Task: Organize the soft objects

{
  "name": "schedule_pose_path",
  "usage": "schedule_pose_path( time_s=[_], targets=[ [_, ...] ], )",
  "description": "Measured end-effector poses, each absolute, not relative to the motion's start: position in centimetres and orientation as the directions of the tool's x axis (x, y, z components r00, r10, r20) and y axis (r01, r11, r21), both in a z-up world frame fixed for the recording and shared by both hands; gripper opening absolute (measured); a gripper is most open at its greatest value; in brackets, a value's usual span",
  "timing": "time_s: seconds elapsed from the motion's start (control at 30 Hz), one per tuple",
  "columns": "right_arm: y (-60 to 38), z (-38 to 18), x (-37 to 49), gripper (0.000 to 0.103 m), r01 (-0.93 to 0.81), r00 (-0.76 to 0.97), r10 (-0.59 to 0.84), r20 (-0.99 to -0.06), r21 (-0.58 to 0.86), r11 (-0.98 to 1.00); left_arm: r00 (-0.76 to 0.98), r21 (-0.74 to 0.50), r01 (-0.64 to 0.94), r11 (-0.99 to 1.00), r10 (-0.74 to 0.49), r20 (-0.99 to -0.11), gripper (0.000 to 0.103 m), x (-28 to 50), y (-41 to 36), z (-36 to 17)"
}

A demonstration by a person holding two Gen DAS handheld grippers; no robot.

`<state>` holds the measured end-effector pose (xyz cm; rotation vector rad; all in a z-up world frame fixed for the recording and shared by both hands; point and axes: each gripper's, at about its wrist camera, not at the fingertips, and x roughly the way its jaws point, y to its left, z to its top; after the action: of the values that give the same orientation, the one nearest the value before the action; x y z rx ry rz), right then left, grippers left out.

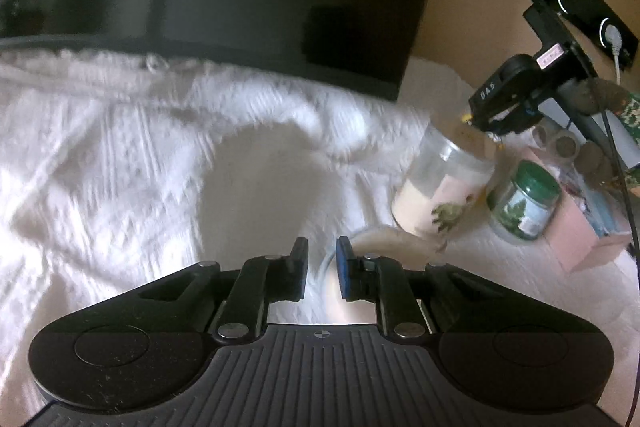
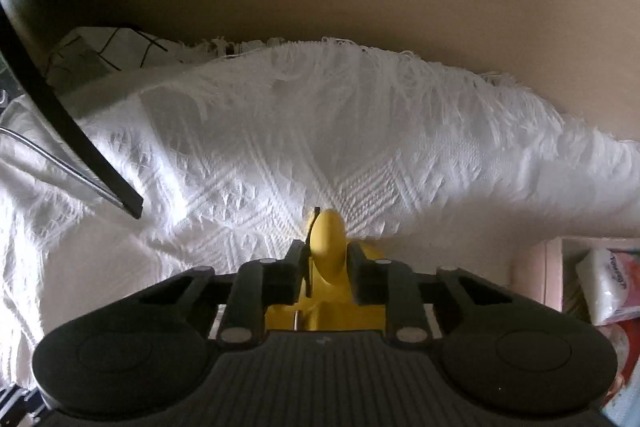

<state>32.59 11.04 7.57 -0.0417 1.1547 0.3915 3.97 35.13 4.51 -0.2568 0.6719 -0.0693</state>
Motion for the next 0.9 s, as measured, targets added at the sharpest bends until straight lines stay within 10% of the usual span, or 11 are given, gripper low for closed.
schedule_pose_path(
  time_s=[0.5, 0.9],
  targets=[
    [6.0, 21.1, 23.8, 0.015, -0.447, 0.556, 0.423, -0.715, 0.171, 0.878, 0.781, -0.508, 0.035, 0.861, -0.341, -0.523, 0.018, 3.1, 37.0, 4.2],
    [2.3, 14.3, 13.7, 0.015, -0.447, 0.377, 0.395, -0.838, 0.210, 0.870, 0.689, 0.002, 0.316, 0.949, -0.228, -0.688, 0.023, 4.0, 25.6, 5.4]
  ],
)
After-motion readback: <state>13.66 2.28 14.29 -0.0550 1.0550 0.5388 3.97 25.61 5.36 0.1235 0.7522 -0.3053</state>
